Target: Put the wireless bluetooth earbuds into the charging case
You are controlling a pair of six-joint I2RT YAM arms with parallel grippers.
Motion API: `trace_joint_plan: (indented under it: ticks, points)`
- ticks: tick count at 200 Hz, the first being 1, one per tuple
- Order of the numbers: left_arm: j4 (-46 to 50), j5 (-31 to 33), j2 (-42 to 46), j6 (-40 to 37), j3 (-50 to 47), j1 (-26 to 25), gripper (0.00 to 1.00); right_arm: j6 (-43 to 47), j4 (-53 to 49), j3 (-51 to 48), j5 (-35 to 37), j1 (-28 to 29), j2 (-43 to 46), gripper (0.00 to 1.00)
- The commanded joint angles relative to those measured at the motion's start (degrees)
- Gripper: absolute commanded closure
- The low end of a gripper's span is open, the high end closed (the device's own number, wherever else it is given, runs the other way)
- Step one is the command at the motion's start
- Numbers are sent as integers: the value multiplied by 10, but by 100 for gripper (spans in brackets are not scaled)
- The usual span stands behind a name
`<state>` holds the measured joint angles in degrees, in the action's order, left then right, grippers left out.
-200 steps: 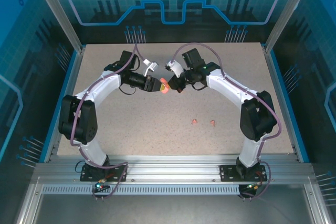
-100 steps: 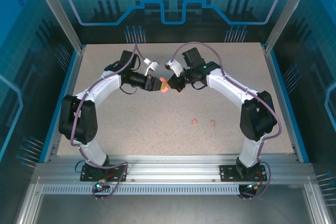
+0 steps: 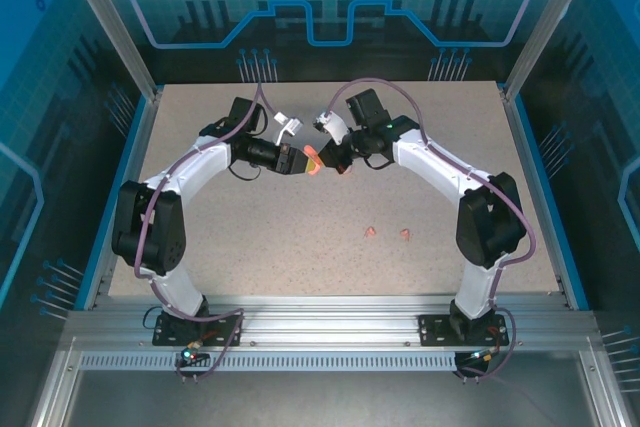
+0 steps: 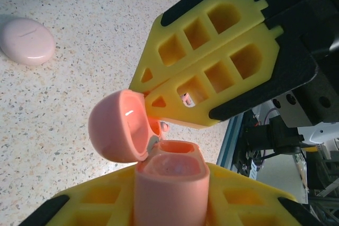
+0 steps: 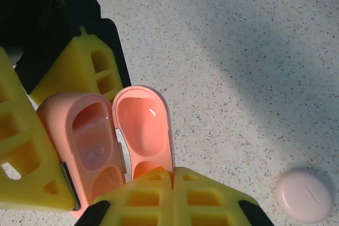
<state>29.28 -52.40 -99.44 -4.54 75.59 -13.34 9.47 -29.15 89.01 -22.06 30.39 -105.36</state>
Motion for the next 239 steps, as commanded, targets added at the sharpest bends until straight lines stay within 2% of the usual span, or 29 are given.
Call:
trace_joint_plan:
  ticks: [1,34,64,92,105,131,144,171,204,239]
  points:
    - [-9,-15,7,-2,-7,-3,76,-2,-9,16,-1,8,-7,100]
    - [-12,-13,8,-1,-9,-3,84,-21,-2,17,1,4,-1,100]
    - [-40,-1,19,5,-29,-3,90,-87,8,20,-14,-21,28,64]
    - [-136,28,54,44,-87,-3,100,-150,-4,10,-6,-57,82,50]
    - [-204,47,80,71,-127,-3,100,-188,-14,-6,9,-74,107,44]
    - [-406,122,154,135,-240,-4,100,-261,-62,-41,69,-92,145,43]
    - [-514,184,196,157,-306,-6,100,-283,-88,-63,92,-90,156,42]
    - [-690,297,265,149,-410,-22,100,-366,-123,-128,152,-81,176,42]
    - [-792,385,305,87,-461,-59,100,-469,-102,-221,200,-52,203,41]
    - [-837,453,328,65,-472,-88,100,-584,-115,-264,273,-15,215,40]
